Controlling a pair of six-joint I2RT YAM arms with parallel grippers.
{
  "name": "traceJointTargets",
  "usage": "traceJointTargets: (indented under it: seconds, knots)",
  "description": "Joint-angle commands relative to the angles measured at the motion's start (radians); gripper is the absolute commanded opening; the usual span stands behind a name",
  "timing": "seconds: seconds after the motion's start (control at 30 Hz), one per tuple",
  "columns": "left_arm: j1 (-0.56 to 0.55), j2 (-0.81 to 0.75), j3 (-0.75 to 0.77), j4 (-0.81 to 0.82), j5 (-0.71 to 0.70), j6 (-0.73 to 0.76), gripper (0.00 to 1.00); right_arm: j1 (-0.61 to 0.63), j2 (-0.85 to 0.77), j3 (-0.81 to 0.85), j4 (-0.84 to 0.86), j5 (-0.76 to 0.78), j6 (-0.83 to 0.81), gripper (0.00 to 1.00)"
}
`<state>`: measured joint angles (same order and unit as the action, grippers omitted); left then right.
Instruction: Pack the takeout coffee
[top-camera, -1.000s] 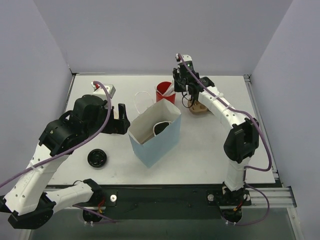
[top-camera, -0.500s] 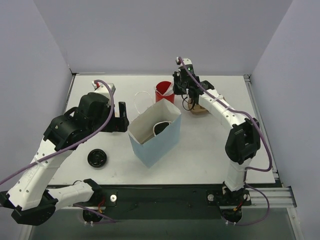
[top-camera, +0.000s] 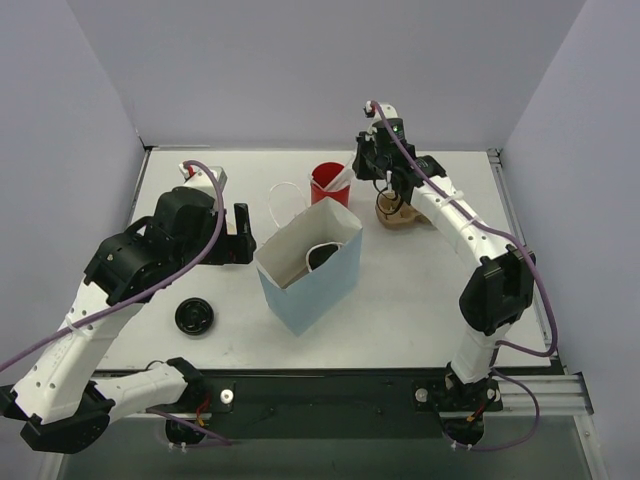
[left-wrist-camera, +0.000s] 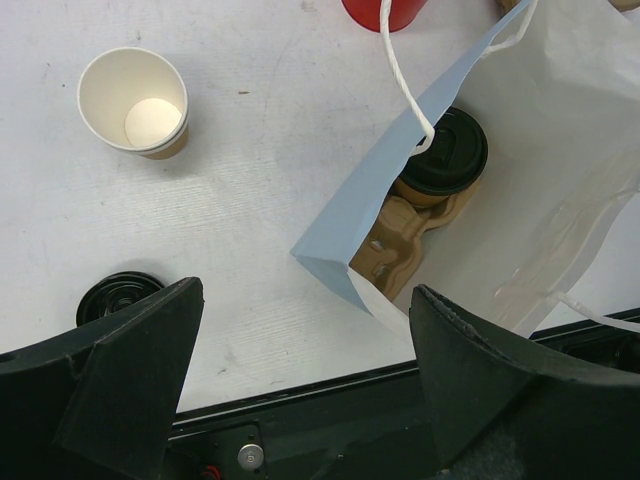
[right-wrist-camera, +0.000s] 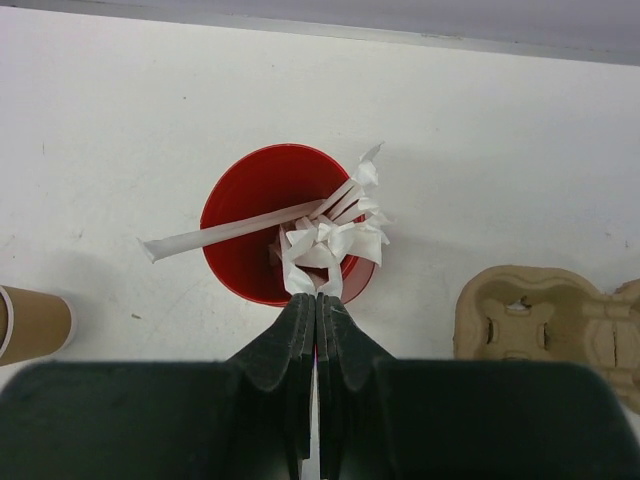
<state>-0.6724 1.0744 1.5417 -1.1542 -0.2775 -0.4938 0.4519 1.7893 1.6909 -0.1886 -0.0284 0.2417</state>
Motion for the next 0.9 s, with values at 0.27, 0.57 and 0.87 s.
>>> traceJointTargets:
  seconds: [0.27,0.57,0.87]
  knots:
    - [0.005,0.001,0.017,0.037,-0.014,0.014,0.94,-0.004,0.021,0.050,-0.018,-0.030,0.024,0.16]
    - [0.007,0.016,0.031,0.040,-0.015,0.031,0.94,-0.005,0.028,0.047,-0.031,0.004,0.024,0.03]
    - [0.010,0.016,0.017,0.045,-0.006,0.027,0.94,-0.013,0.036,0.047,-0.032,-0.005,0.057,0.26]
